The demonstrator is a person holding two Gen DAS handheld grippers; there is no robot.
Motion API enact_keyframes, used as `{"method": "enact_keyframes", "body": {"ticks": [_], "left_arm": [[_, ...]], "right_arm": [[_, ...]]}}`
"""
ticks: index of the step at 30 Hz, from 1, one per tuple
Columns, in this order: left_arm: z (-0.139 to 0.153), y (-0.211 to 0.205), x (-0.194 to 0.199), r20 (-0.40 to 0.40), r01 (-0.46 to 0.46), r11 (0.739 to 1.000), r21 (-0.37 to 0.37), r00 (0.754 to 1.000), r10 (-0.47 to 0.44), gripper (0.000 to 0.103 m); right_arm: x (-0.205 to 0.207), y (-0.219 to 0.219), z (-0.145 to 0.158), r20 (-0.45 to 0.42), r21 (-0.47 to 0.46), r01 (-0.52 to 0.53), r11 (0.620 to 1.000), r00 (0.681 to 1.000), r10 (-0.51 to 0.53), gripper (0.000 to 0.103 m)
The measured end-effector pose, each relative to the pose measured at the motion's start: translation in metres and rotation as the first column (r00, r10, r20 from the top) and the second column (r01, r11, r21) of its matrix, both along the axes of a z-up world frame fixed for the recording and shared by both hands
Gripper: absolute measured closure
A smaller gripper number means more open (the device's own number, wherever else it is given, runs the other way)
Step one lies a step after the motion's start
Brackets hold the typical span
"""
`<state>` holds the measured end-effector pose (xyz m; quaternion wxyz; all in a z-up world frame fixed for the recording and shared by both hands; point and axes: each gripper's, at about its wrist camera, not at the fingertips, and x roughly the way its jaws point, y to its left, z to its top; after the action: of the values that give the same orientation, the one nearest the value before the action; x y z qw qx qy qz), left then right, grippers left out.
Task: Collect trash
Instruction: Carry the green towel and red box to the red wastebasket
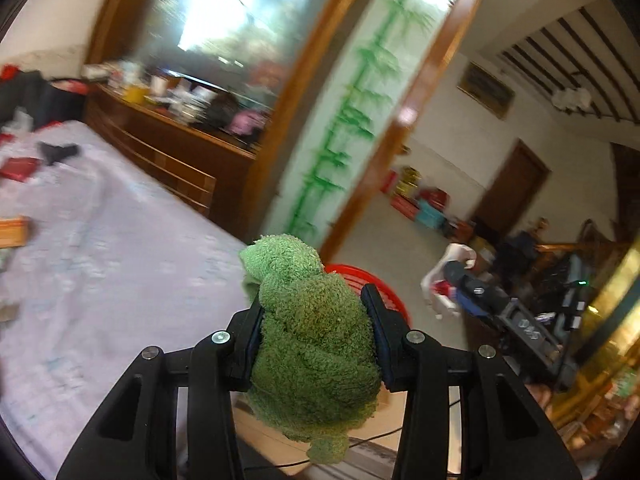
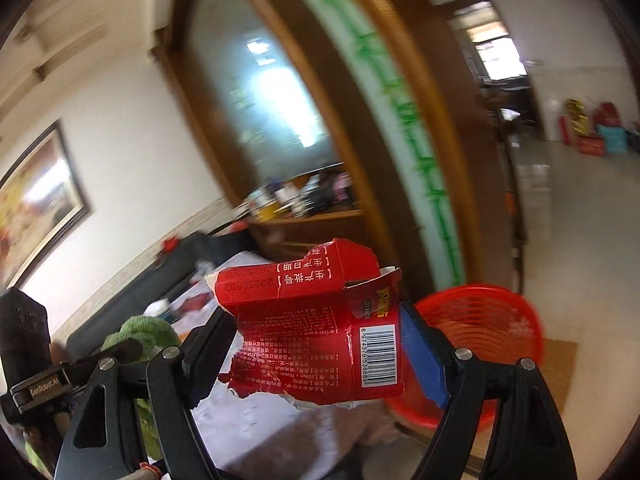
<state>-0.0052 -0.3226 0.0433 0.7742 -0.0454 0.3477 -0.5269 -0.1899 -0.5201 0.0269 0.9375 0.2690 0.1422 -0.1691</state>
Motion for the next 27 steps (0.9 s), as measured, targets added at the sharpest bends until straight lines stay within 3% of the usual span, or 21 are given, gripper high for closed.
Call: {"method": "enact_keyframes", "body": {"ticks": [5, 9, 19, 27], "left_arm": [[-0.009, -0.053, 0.003, -0.047, 0.095, 0.995, -0.008, 0.994, -0.095, 0.06], [-0.019, -0.095, 0.007, -0.07, 0.138, 0.99, 0.02, 0.988, -0.137, 0.06], [-0.066, -0.184, 0.008, -0.132, 0.259, 0.963, 0.07, 0.96, -0.249, 0.06], [-0.107, -0.212, 0.009, -0.178, 0.274, 0.95, 0.15, 0.953, -0.247, 0.058]], "right_arm": [[-0.018, -0.042, -0.022, -0.043, 0.095, 0.113, 0.989, 0.993, -0.109, 0.019], [-0.027, -0.064, -0.038, -0.093, 0.11, 0.181, 0.977, 0.981, -0.171, 0.019], [-0.028, -0.113, -0.074, -0.128, 0.259, 0.217, 0.941, 0.973, -0.189, 0.018], [-0.013, -0.138, -0.094, -0.139, 0.345, 0.227, 0.911, 0.972, -0.189, 0.018]]}}
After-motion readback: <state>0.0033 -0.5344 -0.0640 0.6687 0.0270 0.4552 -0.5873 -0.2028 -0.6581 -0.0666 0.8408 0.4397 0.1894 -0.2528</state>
